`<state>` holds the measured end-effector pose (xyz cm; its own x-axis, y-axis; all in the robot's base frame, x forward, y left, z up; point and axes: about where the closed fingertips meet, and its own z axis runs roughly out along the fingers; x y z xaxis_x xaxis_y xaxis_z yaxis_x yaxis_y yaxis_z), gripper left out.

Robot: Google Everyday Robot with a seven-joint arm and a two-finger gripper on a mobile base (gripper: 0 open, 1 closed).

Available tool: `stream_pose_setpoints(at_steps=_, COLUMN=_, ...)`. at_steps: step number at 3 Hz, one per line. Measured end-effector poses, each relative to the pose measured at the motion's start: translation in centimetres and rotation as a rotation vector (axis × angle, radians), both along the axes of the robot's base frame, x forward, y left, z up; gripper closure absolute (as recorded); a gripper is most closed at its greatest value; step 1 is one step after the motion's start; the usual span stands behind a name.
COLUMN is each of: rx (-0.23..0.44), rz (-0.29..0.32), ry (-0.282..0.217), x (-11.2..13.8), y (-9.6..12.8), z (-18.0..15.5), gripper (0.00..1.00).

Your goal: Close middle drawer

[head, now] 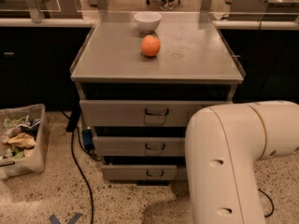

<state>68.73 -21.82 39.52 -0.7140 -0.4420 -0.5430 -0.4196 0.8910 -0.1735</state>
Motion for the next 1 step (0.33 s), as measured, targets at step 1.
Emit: stream_pose_setpoints(at_steps=1, rx=0.0, rz=0.0, ry=0.0, x=-0.19, y=-0.01, z=0.0, gripper=1.0)
